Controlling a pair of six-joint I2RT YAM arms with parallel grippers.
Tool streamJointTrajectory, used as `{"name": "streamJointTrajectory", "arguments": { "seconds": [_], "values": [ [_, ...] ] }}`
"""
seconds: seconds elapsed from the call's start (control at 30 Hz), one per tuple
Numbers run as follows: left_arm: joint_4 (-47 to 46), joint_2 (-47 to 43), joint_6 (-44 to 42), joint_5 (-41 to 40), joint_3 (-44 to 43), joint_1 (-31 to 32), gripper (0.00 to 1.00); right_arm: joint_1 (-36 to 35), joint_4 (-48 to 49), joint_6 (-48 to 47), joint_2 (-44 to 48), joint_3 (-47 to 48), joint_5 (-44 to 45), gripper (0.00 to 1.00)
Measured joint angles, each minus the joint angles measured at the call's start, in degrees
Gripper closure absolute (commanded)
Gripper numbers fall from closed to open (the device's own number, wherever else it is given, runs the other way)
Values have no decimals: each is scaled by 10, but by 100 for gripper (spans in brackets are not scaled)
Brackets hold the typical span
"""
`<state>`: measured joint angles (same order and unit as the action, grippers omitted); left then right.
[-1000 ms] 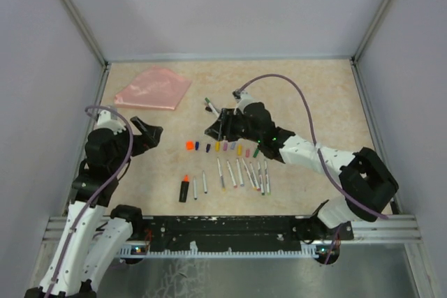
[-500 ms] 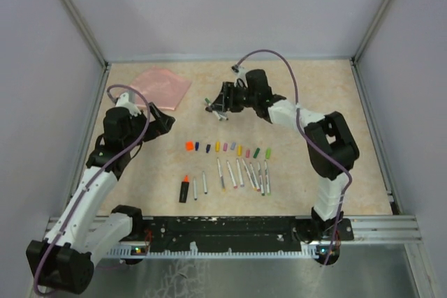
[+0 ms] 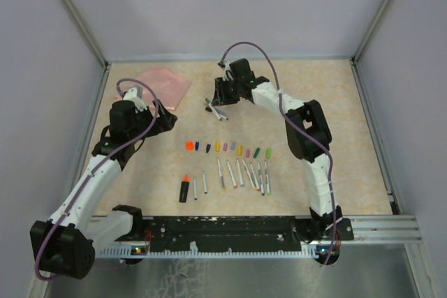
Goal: Open the pen caps
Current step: Pick up the pen from the center of the board.
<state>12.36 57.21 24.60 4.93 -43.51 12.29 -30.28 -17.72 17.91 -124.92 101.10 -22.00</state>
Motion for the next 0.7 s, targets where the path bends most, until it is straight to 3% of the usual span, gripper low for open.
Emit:
{"name": "streamJointTrajectory", "arguments": {
  "seconds": [0.53, 0.7],
  "values": [
    [-5, 19, -26, -2, -7, 0, 1, -19, -102, -41, -89, 99, 45, 66],
    [-7, 19, -26, -2, -7, 0, 1, -20, -114, -48, -94, 105, 50, 74]
  ]
}}
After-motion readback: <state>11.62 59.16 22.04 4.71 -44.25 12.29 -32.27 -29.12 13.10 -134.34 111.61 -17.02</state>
